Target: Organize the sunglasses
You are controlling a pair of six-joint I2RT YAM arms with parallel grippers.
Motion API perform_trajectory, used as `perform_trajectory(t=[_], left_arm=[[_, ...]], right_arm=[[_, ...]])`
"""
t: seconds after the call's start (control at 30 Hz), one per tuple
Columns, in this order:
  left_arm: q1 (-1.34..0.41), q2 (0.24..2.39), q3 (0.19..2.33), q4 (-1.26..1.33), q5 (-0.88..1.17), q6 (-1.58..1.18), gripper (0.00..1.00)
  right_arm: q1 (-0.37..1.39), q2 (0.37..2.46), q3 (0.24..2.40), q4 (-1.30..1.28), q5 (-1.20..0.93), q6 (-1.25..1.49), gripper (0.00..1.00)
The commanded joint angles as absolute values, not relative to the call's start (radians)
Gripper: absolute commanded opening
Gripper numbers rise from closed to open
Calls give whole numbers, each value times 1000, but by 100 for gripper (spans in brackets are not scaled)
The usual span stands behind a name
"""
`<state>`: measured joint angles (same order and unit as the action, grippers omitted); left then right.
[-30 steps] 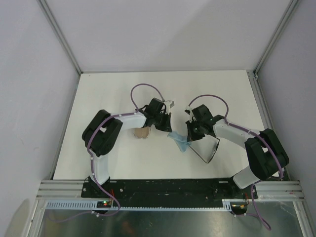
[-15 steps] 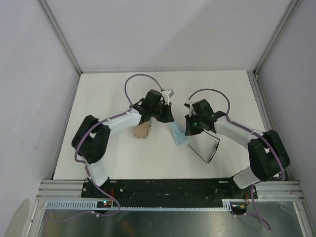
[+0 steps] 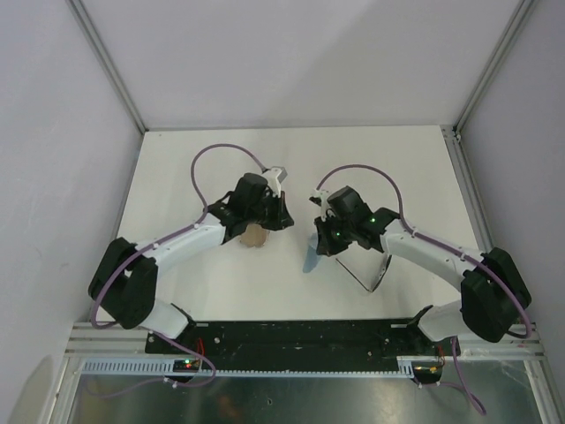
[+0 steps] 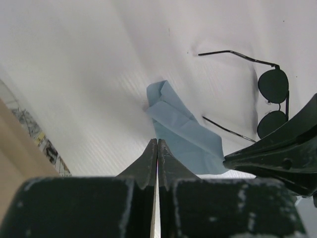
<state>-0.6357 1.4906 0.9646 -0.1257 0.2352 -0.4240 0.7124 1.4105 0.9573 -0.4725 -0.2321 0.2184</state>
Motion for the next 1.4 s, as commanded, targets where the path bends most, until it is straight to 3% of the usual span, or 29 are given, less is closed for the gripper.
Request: perform_trajectory(t=[0.0,0.37,0.7,1.37], left_arm=[[-630,1433,935,-132,245,-468,0],[-723,1591,979,-131,311,-456,21],[-870,1604,922,-129,274,-454,37],[-988,1724,946,-166,54,-357,46]], right_arm=[[707,1375,973,-480,-251,243,0],[521,1366,885,-474,-287,262,0],[496,1364,809,-425,-306,272,0],[493,1348,804,-414,-320,267,0]])
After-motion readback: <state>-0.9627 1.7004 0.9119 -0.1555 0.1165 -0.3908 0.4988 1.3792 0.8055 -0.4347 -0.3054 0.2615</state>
